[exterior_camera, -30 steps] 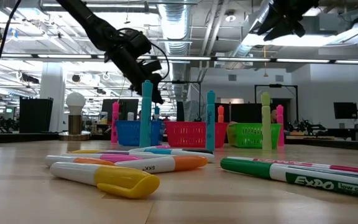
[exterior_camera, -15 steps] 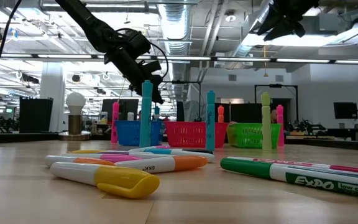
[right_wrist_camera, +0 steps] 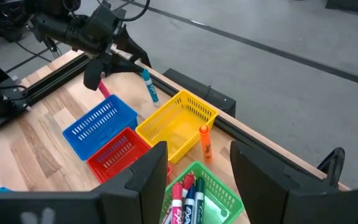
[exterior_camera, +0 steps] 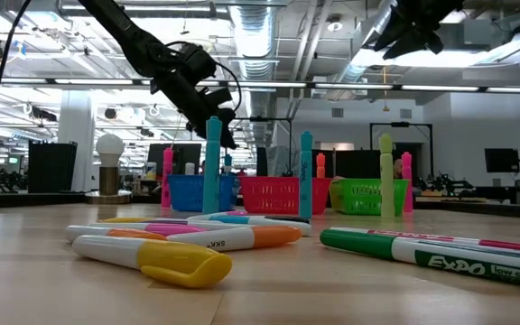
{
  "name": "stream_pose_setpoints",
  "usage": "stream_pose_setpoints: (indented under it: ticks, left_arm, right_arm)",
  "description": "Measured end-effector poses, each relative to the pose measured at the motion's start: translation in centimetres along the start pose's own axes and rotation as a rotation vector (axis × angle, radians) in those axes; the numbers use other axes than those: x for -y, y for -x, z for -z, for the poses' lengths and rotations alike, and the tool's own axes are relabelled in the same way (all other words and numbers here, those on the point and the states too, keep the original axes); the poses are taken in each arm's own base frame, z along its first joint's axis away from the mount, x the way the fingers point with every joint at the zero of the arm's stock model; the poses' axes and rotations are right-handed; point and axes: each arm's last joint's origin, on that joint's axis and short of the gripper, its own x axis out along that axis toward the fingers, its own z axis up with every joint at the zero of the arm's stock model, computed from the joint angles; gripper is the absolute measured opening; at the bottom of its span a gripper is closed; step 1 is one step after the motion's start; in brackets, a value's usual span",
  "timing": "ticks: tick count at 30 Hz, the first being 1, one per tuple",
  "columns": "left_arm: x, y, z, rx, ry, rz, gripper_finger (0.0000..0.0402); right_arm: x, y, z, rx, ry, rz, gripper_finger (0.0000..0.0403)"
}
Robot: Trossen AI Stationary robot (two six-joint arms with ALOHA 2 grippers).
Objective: Pick & Place Markers
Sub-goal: Put the large light blue marker pen into the green bin
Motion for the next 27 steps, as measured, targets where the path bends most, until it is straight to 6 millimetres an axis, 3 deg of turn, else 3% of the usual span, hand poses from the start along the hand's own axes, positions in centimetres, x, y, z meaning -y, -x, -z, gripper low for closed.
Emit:
stream_pose_setpoints:
  ticks: [27]
  left_arm:
    - [-0.18, 0.40, -0.55, 0.034, 0.062, -0.036, 0.0182]
  right_arm:
    - [-0.01, 0.00, 0.00, 0.000, -0.009, 0.000, 0.0168]
